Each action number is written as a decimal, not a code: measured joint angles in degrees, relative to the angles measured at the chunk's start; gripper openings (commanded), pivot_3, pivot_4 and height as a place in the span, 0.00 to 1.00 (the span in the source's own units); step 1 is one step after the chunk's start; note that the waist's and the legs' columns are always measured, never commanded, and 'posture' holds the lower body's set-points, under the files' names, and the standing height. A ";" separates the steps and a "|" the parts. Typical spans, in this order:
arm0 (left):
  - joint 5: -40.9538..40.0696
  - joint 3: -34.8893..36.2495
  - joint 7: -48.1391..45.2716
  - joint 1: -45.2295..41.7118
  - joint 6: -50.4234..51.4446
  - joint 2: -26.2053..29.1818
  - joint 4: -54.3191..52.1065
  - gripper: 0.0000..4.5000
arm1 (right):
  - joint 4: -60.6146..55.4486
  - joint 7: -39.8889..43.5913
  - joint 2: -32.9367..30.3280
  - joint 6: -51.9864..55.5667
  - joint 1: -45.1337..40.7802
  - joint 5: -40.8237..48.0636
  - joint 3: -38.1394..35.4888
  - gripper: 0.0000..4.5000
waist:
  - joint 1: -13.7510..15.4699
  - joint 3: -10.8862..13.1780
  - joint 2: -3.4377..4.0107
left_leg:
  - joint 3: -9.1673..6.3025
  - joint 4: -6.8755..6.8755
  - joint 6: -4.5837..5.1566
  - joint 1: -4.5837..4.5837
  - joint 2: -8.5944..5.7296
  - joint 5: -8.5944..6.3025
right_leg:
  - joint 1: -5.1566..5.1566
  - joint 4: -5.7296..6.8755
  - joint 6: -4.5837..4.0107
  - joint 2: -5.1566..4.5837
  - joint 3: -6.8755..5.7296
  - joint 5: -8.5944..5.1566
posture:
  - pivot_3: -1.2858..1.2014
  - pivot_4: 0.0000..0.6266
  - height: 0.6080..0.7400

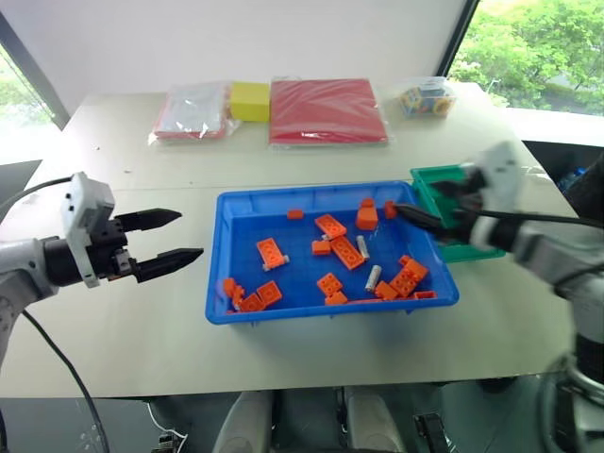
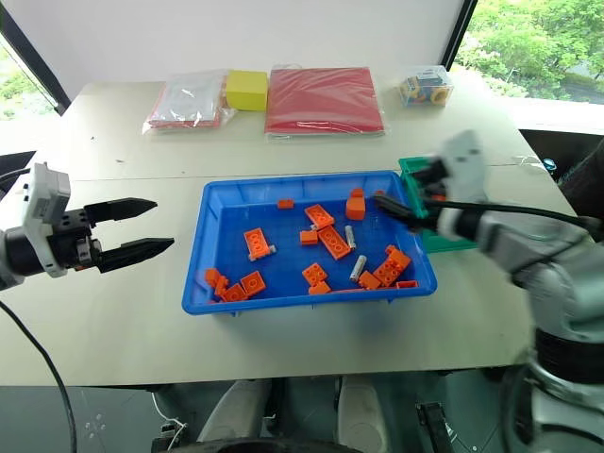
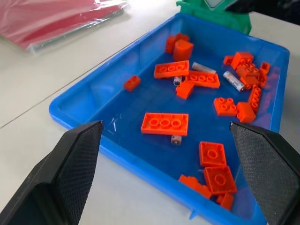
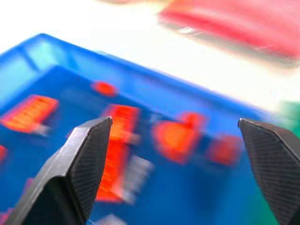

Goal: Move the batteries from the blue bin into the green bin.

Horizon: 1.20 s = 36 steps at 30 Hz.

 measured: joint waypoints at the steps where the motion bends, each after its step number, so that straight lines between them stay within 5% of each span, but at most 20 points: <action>1: -0.02 -0.33 -0.35 -0.14 0.00 0.12 -0.01 1.00 | 0.16 -1.75 3.14 2.89 -1.50 0.29 1.68 0.98 | 0.13 0.01 0.01 | 0.00 -0.03 -0.01 -0.03 -0.05 0.01 | -0.04 0.02 0.03 -0.04 0.00 0.02 | 0.52 0.24 0.97; 4: -0.02 -0.51 -1.21 -0.25 0.05 0.55 0.56 1.00 | 4.08 -6.52 11.93 9.19 -8.07 -1.17 6.05 0.98 | 0.09 0.02 0.03 | -0.02 -0.03 -0.05 -0.04 -0.22 0.03 | -0.05 0.06 0.05 -0.07 0.01 0.03 | 0.52 0.24 0.97; 9: -0.07 -0.46 -2.13 -0.33 0.16 1.11 0.61 1.00 | 12.14 -7.55 17.94 10.90 -12.30 -4.15 14.25 0.98 | -0.09 0.01 0.03 | -0.01 0.05 -0.07 0.04 -0.25 0.04 | -0.04 0.09 0.05 -0.02 0.01 0.12 | 0.52 0.24 0.97; 20: -0.04 -0.37 -1.45 0.77 0.13 0.88 0.11 1.00 | 29.69 -2.27 23.15 3.15 -17.33 -10.69 26.59 0.98 | -0.47 0.01 0.02 | 0.09 0.03 -0.32 0.04 -0.13 0.21 | -0.49 0.88 0.02 0.17 0.09 0.14 | 0.52 0.24 0.97; 28: -0.62 1.36 0.56 0.96 0.15 -0.11 -0.88 1.00 | 40.53 2.13 26.25 -3.54 -20.93 -14.52 27.91 0.98 | -0.59 0.00 0.02 | 0.08 0.04 -0.36 0.06 -0.10 0.23 | -0.71 0.92 0.02 0.22 0.10 0.15 | 0.52 0.24 0.97; 31: -0.99 1.54 0.83 1.34 0.16 -0.14 -1.30 1.00 | 42.49 2.72 27.03 -4.81 -21.49 -15.80 27.70 0.81 | -0.61 0.00 0.02 | 0.08 0.04 -0.36 0.07 -0.10 0.23 | -0.72 0.92 0.02 0.22 0.10 0.15 | 0.52 0.24 0.97; 33: -1.19 1.58 0.97 1.33 0.20 -0.14 -1.30 1.00 | 43.49 3.05 27.11 -5.44 -21.58 -16.57 27.59 0.57 | -0.61 0.00 0.02 | 0.08 0.04 -0.37 0.07 -0.10 0.23 | -0.72 0.92 0.02 0.22 0.10 0.15 | 0.52 0.24 0.97; 36: -1.23 1.58 1.41 0.81 0.22 -0.14 -1.27 1.00 | 43.89 3.71 27.17 -5.74 -21.58 -17.60 27.57 0.57 | -0.60 0.00 0.02 | 0.08 0.03 -0.37 0.06 -0.10 0.23 | -0.72 0.91 0.02 0.22 0.10 0.15 | 0.52 0.24 0.97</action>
